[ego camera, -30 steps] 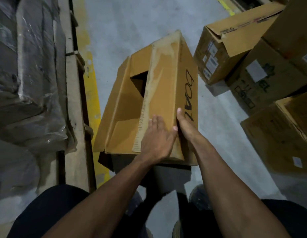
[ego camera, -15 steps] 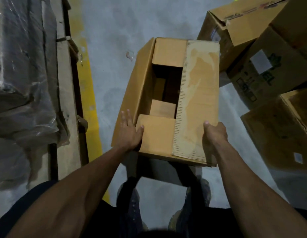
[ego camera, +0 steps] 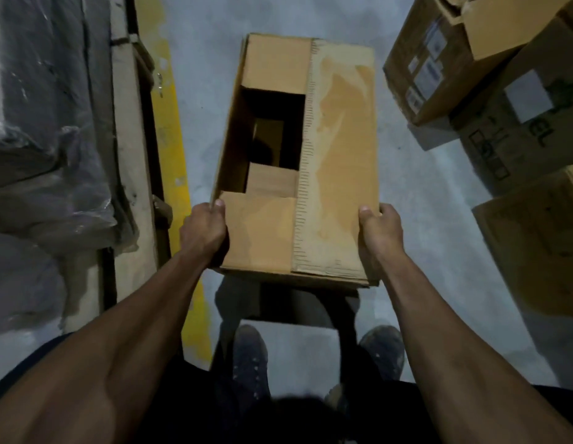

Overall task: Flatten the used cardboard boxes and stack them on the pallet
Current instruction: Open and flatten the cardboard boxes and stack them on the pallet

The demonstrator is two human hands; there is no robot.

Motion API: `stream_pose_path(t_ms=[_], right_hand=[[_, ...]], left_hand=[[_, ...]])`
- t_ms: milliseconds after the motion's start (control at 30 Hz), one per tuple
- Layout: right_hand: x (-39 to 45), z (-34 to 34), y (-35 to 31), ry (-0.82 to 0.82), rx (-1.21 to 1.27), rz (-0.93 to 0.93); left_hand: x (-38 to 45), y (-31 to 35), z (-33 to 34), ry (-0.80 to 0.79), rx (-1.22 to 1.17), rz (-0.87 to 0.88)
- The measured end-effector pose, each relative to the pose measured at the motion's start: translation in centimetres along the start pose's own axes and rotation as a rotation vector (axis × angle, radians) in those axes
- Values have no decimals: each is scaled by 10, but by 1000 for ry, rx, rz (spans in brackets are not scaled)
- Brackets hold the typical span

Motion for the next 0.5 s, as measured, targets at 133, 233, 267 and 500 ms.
stream_pose_path(t_ms=[133, 233, 267, 500], right_hand=[[-8, 40, -14, -70, -183, -69], [-32, 49, -47, 74, -594, -472], [-43, 59, -62, 63, -723, -715], [-56, 108, -105, -327, -1242, -1451]], left_hand=[[13, -29, -1, -39, -104, -133], [15, -39, 4, -50, -146, -183], [16, -40, 5, -41, -150, -188], [13, -37, 6, 7, -138, -186]])
Point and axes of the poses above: each hand's wrist, its own x-axis towards the middle knuckle, its own z-axis out of the palm, y = z × x, the point moved 6 cm from there along x, towards the middle knuckle, and after that the axes turned 6 degrees about -x, right-handed, at the moved point
